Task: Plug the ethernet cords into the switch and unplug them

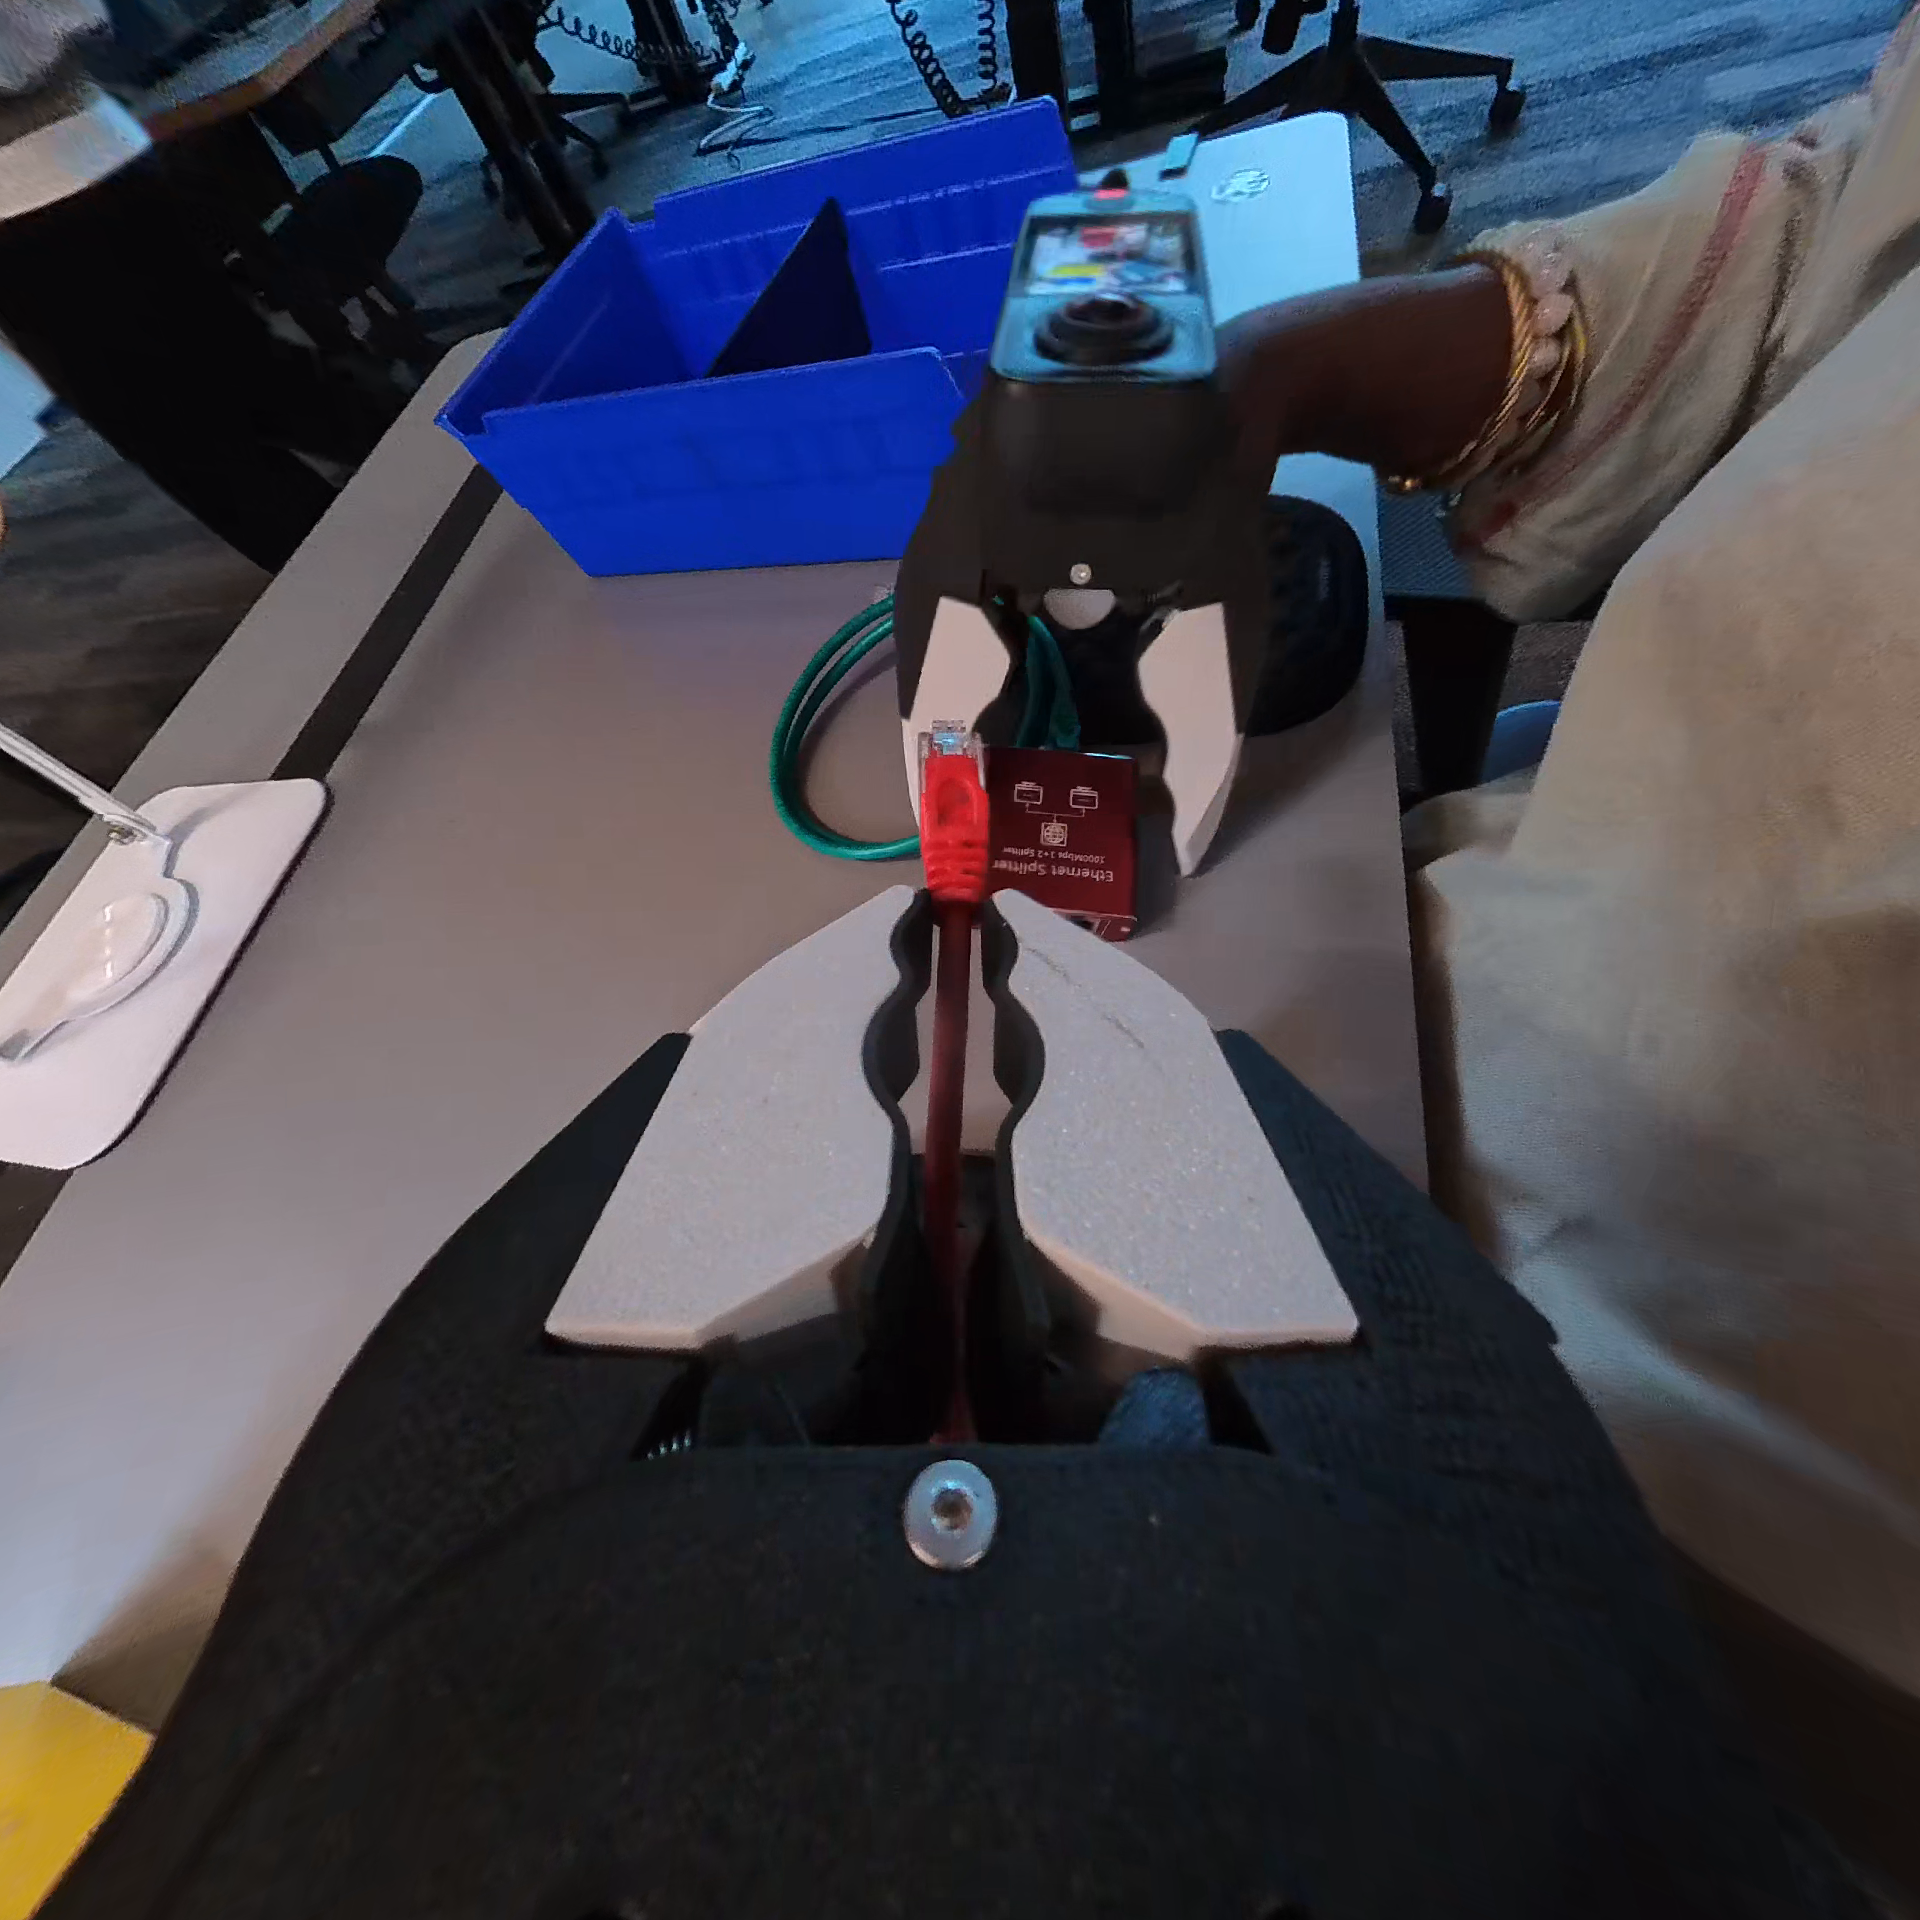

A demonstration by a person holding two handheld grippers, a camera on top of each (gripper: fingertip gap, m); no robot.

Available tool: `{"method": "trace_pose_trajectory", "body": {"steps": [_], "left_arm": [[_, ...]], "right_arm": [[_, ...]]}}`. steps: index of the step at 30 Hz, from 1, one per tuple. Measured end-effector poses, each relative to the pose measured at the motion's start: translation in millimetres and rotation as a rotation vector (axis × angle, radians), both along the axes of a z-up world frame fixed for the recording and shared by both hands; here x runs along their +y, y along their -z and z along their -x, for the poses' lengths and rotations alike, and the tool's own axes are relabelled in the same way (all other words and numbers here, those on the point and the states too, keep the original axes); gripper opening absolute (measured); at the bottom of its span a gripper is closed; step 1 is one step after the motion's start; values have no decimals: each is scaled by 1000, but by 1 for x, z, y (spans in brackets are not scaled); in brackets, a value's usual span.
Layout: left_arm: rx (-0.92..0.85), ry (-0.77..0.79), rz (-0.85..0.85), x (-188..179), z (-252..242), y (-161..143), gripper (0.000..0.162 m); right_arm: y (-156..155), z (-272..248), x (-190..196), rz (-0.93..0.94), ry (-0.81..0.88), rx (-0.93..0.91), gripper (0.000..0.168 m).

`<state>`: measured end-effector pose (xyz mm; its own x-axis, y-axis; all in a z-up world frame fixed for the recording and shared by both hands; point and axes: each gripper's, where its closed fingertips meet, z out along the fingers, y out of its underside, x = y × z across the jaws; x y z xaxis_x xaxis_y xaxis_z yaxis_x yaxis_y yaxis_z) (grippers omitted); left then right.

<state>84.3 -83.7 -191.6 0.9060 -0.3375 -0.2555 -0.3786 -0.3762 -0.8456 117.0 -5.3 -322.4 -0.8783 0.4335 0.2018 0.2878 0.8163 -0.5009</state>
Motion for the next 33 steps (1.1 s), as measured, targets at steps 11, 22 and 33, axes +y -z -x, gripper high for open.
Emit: {"method": "trace_pose_trajectory", "body": {"steps": [11,22,33], "left_arm": [[183,-64,141,13,10,40,9],[106,26,222,27,6,58,8],[68,49,237,30,1,63,8]], "right_arm": [[-49,8,2,233,21,24,69],[-56,10,-11,255,21,-62,69],[-51,8,-13,273,-18,-15,69]]}}
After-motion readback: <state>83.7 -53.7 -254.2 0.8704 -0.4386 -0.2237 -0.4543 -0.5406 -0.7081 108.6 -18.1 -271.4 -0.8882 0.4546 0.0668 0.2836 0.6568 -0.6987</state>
